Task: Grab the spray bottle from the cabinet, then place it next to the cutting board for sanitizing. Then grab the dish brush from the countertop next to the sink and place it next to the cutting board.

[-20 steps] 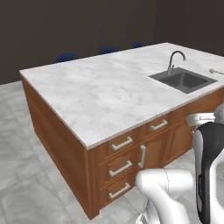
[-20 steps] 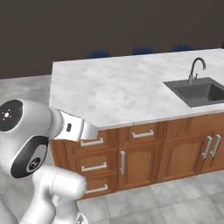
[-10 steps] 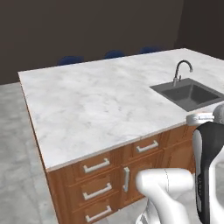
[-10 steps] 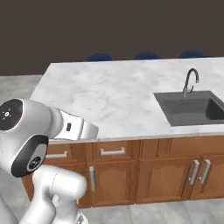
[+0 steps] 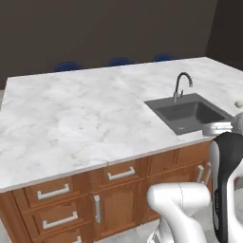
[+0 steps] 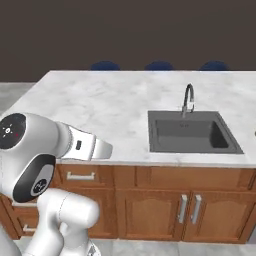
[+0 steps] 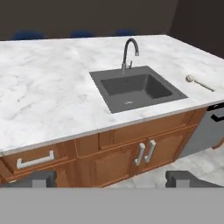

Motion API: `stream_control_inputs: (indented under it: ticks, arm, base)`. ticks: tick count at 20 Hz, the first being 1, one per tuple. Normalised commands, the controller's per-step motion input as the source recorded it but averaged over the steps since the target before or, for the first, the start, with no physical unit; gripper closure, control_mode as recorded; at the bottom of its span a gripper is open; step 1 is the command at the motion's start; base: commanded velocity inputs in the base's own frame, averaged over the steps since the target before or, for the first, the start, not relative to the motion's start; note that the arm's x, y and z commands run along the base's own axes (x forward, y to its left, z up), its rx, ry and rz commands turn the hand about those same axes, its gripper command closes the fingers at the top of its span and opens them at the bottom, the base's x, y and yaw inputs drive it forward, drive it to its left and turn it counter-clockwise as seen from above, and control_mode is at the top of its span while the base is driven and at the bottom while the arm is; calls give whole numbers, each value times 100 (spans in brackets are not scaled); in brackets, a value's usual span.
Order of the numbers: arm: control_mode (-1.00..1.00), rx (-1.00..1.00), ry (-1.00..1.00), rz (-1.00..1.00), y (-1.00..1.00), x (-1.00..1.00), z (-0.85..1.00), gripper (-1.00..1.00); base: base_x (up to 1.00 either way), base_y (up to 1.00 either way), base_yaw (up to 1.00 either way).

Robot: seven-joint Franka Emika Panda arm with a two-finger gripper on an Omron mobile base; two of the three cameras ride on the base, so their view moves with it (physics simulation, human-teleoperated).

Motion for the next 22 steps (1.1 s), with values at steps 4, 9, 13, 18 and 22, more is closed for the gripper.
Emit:
stream_control_inputs:
  ticks: [4, 9, 13, 18, 22]
  arm:
    - [100, 0, 0, 0, 0, 0, 0, -100]
    - [100, 0, 0, 0, 0, 0, 0, -100]
    - [100, 0, 0, 0, 0, 0, 0, -100]
    - [100, 0, 0, 0, 0, 0, 0, -100]
    - [100, 0, 0, 0, 0, 0, 0, -100]
  base:
    - [41, -100, 31]
    - [26, -100, 31]
    - [24, -100, 28]
    - [12, -96, 14]
    - [20, -58, 0]
